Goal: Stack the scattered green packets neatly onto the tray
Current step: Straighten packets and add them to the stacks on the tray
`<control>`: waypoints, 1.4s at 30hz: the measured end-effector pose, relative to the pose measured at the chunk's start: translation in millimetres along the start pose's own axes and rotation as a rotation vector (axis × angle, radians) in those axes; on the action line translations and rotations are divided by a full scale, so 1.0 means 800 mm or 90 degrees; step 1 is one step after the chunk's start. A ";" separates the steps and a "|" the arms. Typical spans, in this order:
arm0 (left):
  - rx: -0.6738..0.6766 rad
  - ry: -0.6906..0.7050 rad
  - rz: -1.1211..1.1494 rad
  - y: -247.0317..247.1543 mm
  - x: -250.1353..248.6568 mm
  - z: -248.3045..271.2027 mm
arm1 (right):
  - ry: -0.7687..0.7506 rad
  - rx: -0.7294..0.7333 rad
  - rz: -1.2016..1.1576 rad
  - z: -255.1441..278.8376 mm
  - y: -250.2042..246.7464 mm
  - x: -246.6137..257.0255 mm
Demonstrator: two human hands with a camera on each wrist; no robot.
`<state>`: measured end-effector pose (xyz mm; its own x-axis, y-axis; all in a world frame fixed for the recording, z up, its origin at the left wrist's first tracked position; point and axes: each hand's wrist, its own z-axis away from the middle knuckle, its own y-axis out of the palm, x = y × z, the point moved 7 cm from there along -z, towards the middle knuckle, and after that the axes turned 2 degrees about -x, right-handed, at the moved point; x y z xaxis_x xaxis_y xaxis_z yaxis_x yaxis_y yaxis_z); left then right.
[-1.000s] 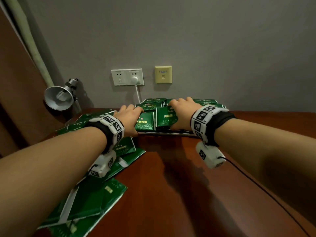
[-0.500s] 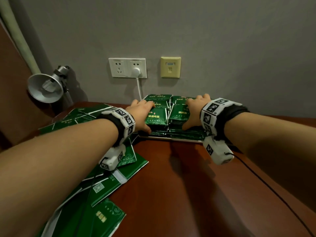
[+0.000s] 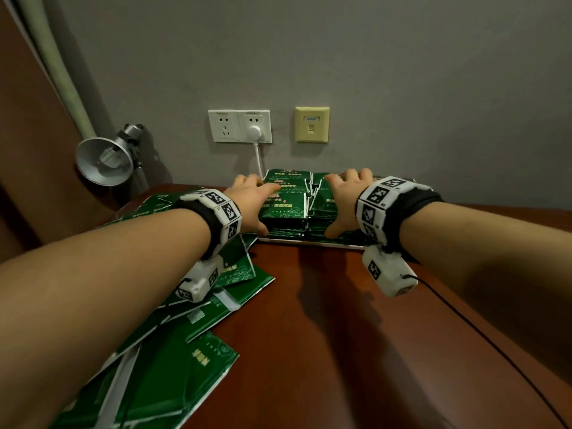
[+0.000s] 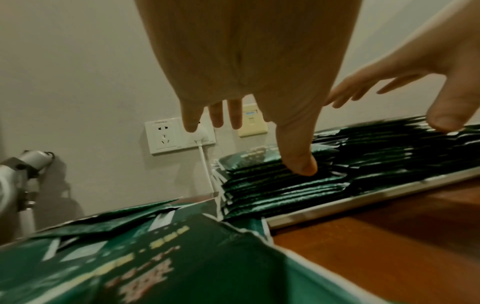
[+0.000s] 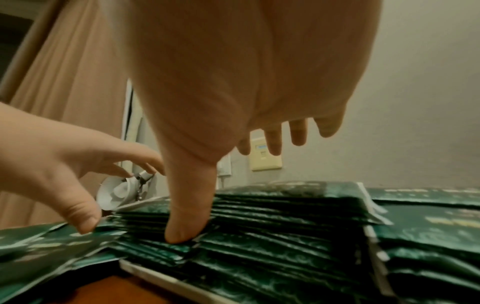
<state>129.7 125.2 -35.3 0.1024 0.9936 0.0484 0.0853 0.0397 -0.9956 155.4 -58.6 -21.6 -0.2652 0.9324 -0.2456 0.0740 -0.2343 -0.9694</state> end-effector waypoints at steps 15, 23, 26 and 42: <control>0.188 -0.069 -0.083 0.026 0.047 0.281 | -0.325 0.048 -0.008 0.185 0.012 0.216; 0.191 -0.101 -0.043 0.062 0.034 0.348 | -0.399 0.096 -0.022 0.252 0.033 0.271; 0.173 -0.085 -0.017 0.058 0.017 0.346 | -0.400 0.086 0.011 0.258 0.033 0.243; 0.158 0.166 0.108 0.050 -0.207 0.271 | -0.169 0.127 0.055 0.282 0.079 0.052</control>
<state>-98.9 -14.9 -100.2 0.3461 0.9290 -0.1312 -0.1928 -0.0664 -0.9790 -68.2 -96.9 -94.2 -0.5091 0.8085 -0.2952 -0.0752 -0.3835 -0.9205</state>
